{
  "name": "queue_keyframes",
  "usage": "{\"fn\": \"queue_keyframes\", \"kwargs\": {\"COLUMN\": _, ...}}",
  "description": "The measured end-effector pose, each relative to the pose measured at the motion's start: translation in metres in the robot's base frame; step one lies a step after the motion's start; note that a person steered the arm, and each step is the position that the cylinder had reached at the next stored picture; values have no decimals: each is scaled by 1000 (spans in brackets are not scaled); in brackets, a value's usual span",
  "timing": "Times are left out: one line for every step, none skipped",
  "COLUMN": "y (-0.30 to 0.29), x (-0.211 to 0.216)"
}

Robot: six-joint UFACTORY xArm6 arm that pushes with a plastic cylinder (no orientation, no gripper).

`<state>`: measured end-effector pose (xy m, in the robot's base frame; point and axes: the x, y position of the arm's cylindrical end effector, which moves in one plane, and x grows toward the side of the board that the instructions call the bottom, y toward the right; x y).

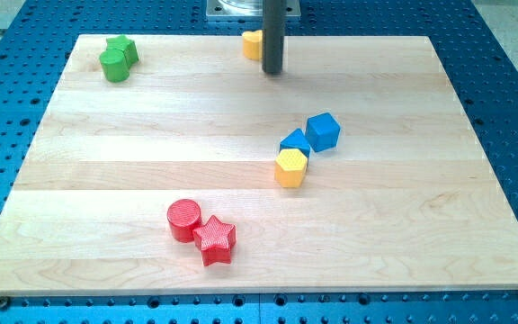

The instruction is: Place the blue blocks diagonally to the green blocks

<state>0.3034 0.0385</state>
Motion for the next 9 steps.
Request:
{"fn": "queue_keyframes", "kwargs": {"y": 91, "x": 72}}
{"fn": "queue_keyframes", "kwargs": {"y": 167, "x": 100}}
{"fn": "queue_keyframes", "kwargs": {"y": 111, "x": 160}}
{"fn": "queue_keyframes", "kwargs": {"y": 59, "x": 172}}
{"fn": "queue_keyframes", "kwargs": {"y": 38, "x": 187}}
{"fn": "queue_keyframes", "kwargs": {"y": 29, "x": 194}}
{"fn": "queue_keyframes", "kwargs": {"y": 29, "x": 195}}
{"fn": "queue_keyframes", "kwargs": {"y": 29, "x": 195}}
{"fn": "queue_keyframes", "kwargs": {"y": 29, "x": 195}}
